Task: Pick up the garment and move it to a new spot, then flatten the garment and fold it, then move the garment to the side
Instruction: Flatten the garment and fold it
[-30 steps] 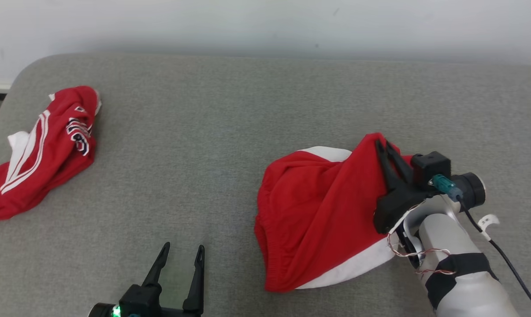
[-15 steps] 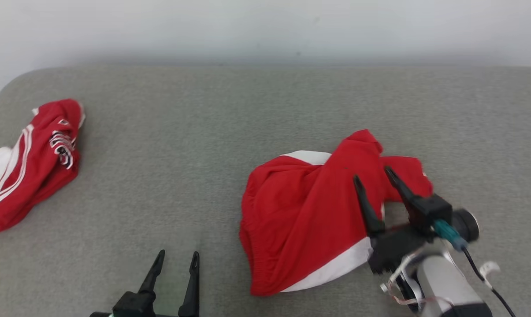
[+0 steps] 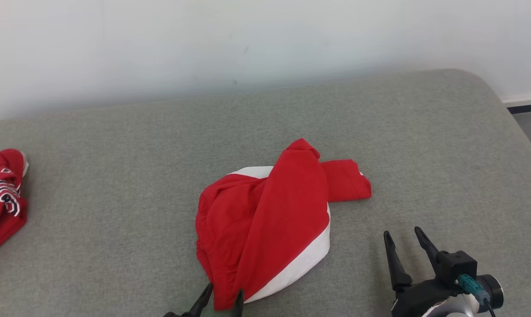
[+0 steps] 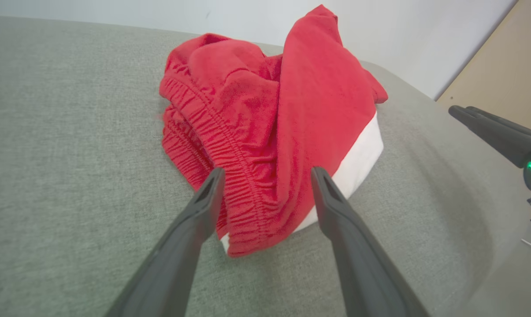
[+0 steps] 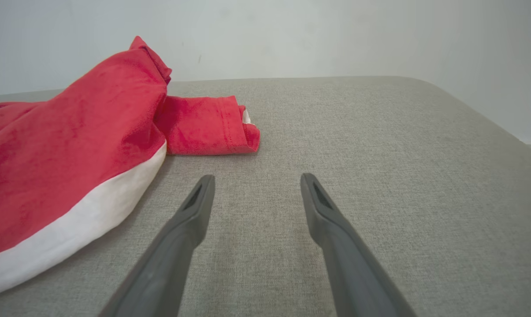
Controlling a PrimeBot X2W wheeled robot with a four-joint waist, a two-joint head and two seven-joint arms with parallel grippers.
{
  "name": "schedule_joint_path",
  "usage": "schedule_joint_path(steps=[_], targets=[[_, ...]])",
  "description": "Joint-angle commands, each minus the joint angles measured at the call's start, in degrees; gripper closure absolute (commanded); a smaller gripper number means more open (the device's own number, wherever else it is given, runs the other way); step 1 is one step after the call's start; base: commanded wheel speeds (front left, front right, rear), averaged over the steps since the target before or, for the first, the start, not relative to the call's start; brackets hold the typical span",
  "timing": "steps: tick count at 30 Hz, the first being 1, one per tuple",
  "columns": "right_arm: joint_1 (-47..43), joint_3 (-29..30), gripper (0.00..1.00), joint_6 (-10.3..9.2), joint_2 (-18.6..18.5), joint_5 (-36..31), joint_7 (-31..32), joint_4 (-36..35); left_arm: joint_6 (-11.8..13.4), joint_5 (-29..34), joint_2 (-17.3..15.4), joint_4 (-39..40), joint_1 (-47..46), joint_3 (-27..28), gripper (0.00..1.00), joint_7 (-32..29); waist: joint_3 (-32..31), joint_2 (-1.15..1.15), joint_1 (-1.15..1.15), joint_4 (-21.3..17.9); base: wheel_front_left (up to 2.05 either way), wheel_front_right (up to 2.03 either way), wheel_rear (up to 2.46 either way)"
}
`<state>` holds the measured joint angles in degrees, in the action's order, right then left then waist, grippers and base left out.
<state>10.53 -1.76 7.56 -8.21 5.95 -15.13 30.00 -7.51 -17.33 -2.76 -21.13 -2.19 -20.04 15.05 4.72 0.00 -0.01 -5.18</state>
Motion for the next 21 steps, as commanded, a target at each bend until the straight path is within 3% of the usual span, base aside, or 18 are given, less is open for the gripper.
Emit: schedule_joint_path(steps=[1, 11, 12, 13, 17, 21], targets=[[-0.37, 0.04, 0.0, -0.15, 0.56, -0.5, -0.02, -0.27, 0.09, -0.79, -0.27, -1.35, 0.45, 0.04, 0.0, 0.2, -0.56, 0.0, 0.01, -1.54, 0.0, 0.0, 0.0], [0.57, -0.44, 0.0, -0.15, 1.14, -0.65, -0.02, -0.44, 0.06, -0.65, -0.19, -5.58, -1.98, 0.23, 0.01, 0.2, -0.21, 0.0, 0.01, -3.05, 0.0, 0.0, 0.0], [0.43, -0.49, 0.0, -0.15, 1.15, -0.54, -0.02, -0.33, 0.06, -0.94, -0.2, -5.35, -2.05, 0.12, 0.63, 0.2, -0.23, 0.0, 0.01, -3.08, 0.0, 0.0, 0.0], [0.28, -0.51, 0.0, -0.15, 1.16, -0.35, -0.02, -0.16, 0.06, -1.1, -0.2, -5.09, -2.11, 0.02, 0.97, 0.2, -0.26, 0.0, 0.01, -3.1, 0.0, 0.0, 0.0], [-0.05, -0.58, 0.0, -0.15, 1.1, -0.01, -0.02, 0.17, 0.06, -1.15, -0.22, -4.57, -2.23, 0.69, 1.0, 0.2, -0.34, 0.0, 0.01, -3.12, 0.0, 0.0, 0.0], [0.03, -0.17, 0.0, -0.15, 1.25, 0.51, -0.02, 0.28, 0.07, 1.27, -0.35, 3.29, -2.63, 6.03, 1.0, 0.19, 0.01, 0.0, 0.01, -2.96, 0.0, 0.0, 0.0]])
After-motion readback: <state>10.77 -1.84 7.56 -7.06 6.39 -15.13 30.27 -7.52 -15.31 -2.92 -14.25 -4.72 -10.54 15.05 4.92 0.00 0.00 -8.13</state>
